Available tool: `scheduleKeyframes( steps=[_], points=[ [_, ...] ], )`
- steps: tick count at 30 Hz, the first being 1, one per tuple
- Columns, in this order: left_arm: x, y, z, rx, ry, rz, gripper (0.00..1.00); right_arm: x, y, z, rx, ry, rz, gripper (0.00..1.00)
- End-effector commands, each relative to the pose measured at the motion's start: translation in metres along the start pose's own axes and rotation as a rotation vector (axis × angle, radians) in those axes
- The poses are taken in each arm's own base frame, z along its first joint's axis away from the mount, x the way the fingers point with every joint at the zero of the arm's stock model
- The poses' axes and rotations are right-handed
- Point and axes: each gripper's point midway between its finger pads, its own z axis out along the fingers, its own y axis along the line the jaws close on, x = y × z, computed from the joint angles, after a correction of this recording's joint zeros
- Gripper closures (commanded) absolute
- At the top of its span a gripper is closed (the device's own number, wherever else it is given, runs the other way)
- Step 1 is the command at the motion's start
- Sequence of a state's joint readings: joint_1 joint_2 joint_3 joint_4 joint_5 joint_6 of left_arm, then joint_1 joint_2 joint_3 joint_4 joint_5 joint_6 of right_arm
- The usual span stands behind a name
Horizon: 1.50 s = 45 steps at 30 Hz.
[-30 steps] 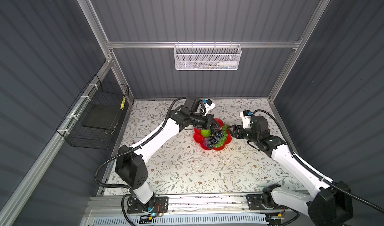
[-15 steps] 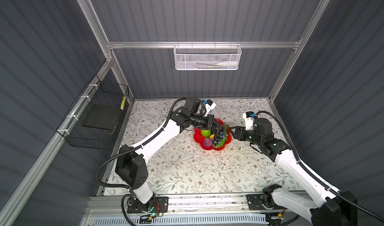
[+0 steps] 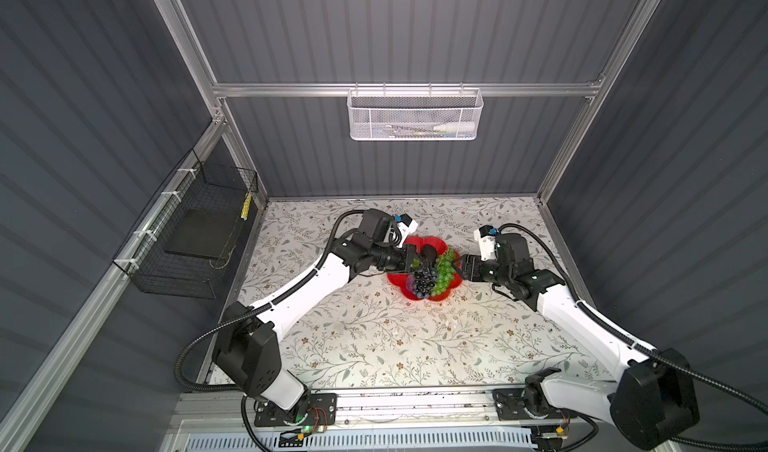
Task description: Place and organize the fake fruits in the fruit bowl
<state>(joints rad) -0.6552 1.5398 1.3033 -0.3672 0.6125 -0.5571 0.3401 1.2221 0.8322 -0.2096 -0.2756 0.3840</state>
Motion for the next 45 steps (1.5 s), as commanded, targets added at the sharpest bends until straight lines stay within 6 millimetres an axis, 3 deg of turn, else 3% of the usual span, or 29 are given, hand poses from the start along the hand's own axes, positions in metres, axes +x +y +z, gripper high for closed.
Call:
scheduleKeyframes(
  steps=[1, 6, 12, 19, 33, 45],
  points=[
    [-0.006, 0.010, -0.012, -0.053, -0.059, 0.004, 1.00, -0.013, 0.016, 0.001, -0.057, 0.002, -0.044, 0.34],
    [-0.009, 0.025, -0.024, -0.107, -0.119, -0.011, 1.00, -0.005, 0.035, 0.016, -0.114, 0.070, -0.087, 0.36],
    [-0.009, 0.042, -0.024, -0.130, -0.112, -0.028, 1.00, 0.007, 0.063, 0.030, -0.179, 0.104, -0.129, 0.39],
    [-0.023, 0.074, -0.027, -0.156, -0.134, -0.072, 1.00, 0.029, 0.075, 0.048, -0.213, 0.164, -0.135, 0.48],
    [-0.053, 0.116, 0.009, -0.118, -0.093, -0.097, 1.00, 0.058, 0.083, 0.063, -0.247, 0.222, -0.152, 0.57],
    [-0.057, 0.139, 0.039, -0.062, -0.045, -0.124, 1.00, 0.080, 0.090, 0.072, -0.264, 0.267, -0.148, 0.58]
  ],
)
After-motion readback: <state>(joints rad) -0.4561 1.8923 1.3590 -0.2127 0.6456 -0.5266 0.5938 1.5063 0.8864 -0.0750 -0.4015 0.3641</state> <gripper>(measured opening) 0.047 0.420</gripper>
